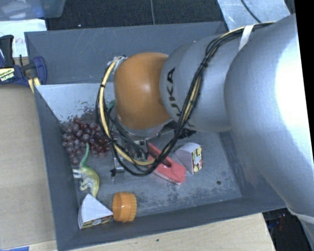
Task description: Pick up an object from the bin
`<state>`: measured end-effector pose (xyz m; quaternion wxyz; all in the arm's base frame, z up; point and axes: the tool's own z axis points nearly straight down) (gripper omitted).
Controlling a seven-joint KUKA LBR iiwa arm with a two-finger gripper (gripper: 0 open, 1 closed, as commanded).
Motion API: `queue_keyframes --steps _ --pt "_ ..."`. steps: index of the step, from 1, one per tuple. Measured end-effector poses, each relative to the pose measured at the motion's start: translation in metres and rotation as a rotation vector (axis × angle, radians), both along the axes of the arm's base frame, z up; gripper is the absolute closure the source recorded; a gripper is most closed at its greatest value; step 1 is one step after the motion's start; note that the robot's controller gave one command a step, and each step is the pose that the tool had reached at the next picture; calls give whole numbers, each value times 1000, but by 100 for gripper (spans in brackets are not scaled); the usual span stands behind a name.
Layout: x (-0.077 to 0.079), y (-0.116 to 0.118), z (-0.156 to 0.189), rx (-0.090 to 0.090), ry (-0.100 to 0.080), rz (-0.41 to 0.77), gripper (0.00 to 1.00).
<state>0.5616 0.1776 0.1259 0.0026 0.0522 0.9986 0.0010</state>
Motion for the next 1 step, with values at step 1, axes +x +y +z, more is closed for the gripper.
queue_keyframes --steps 1 --pt "37 10 22 -3 -3 104 0"
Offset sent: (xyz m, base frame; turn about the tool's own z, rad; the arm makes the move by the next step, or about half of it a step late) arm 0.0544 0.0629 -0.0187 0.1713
